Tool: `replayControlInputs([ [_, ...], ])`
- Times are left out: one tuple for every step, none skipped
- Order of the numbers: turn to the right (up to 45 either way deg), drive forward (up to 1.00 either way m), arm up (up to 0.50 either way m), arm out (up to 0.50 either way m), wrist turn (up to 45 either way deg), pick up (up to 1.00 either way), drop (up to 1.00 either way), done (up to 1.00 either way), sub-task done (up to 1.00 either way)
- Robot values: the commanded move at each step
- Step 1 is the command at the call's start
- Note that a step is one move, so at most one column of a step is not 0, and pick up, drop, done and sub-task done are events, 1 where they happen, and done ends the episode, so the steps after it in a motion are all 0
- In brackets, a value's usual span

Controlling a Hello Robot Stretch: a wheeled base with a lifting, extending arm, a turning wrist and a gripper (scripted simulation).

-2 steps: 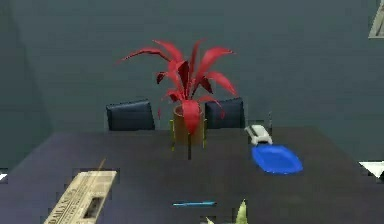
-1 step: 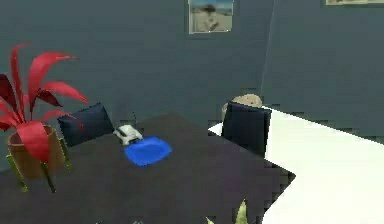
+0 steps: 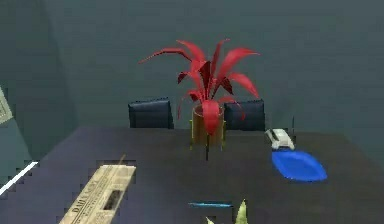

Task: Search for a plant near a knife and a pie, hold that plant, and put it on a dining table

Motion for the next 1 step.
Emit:
replayControlInputs([
  [-33.0, 0.0, 0.0, 0.0, 0.0, 0.0, 0.0, 0.0, 0.0],
])
